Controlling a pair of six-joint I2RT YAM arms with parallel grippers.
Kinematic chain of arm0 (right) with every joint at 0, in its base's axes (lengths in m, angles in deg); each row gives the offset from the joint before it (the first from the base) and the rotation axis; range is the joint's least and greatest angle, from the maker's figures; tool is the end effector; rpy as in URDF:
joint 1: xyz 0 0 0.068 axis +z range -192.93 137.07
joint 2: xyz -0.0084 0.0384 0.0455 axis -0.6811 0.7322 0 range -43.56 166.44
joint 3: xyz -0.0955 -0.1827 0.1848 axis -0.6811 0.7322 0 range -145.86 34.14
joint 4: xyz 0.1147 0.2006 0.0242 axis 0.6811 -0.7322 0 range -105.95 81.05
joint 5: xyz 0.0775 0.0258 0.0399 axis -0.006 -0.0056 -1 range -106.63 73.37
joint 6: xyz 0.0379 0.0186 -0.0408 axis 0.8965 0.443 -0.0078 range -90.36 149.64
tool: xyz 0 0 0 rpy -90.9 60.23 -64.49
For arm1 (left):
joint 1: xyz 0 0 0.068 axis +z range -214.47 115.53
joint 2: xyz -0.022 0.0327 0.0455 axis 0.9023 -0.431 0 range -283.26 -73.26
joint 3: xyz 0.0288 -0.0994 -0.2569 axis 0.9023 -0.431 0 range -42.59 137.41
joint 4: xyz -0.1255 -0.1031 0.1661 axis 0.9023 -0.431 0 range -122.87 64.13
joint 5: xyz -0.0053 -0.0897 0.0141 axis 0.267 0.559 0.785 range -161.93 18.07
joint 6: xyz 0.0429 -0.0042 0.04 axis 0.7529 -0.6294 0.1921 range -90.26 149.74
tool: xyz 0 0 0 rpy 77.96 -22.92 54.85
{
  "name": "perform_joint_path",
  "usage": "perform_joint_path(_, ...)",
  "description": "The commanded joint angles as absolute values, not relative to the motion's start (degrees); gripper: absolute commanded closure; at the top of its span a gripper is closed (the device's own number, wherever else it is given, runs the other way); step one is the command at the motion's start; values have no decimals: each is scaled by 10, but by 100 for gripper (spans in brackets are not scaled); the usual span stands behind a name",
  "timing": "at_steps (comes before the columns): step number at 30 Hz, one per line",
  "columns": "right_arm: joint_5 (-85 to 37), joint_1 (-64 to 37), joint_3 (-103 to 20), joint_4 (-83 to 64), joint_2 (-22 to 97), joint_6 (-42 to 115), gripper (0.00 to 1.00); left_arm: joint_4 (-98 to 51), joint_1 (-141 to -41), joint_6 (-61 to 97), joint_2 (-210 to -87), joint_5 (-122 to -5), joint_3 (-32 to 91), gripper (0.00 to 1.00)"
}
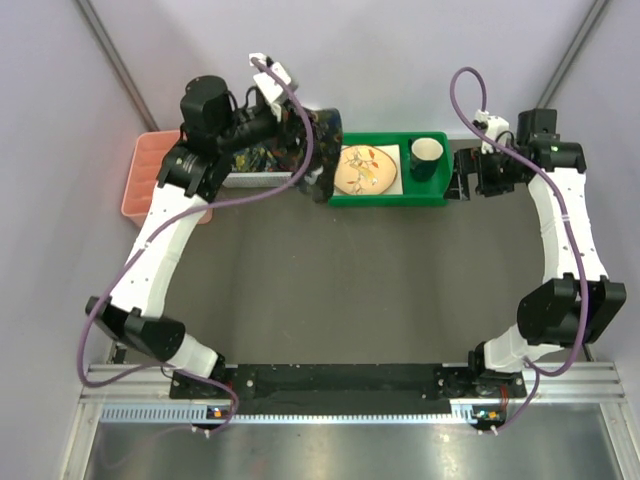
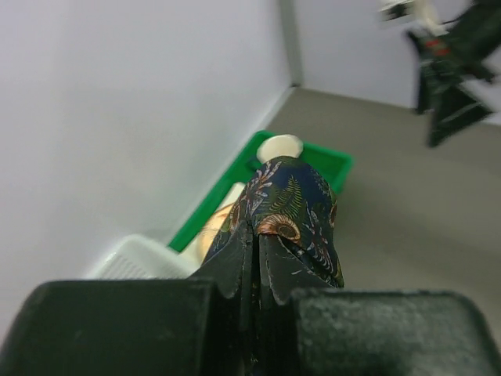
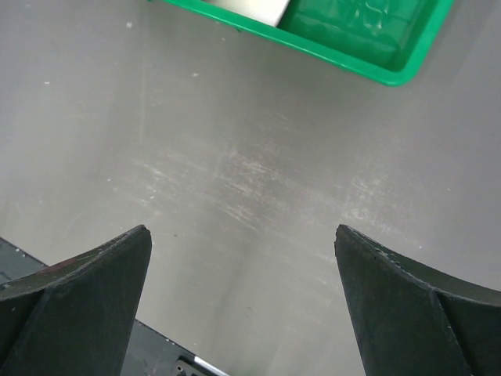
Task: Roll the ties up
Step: Place the tie at the center of the board.
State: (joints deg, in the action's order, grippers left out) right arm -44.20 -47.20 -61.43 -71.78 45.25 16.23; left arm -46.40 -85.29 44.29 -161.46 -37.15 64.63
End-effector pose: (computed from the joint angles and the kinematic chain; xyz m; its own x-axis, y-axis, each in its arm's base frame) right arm 0.2826 -0.0014 0.3737 -0.7605 -0.1492 -0.6320 -0.3781 0.8930 0.2441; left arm 0.2747 -0.1304 0.5051 0.1835 0.1509 -0.9714 0.8047 0.5445 0.2366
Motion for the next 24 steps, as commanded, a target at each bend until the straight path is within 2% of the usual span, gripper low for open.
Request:
perform_joint_path(1,-480,-469,-622,-721,420,155,1,-480,-877,389,-1544,-306,609,100)
perform_joint_path(7,-496,-469,-609,-725,406,151,1,-540,-874,411,-1489,-278,588,100)
perform_joint_path(11,-512,-468,-599,-727,412,150,1,-631,-874,443,-1465,-298,559,100)
perform_joint_path(17,-523,-468,-585,-743,425,134,1,-632,-873,461,-1418,-423,382,100)
perform_joint_path(22,-530,-468,-567,-766,434,112,1,-661,-871,485,-1430,-552,304,100)
perform_joint_path(24,-527,-468,-561,-769,434,105,1,-660,-867,506,-1417,-553,272,100)
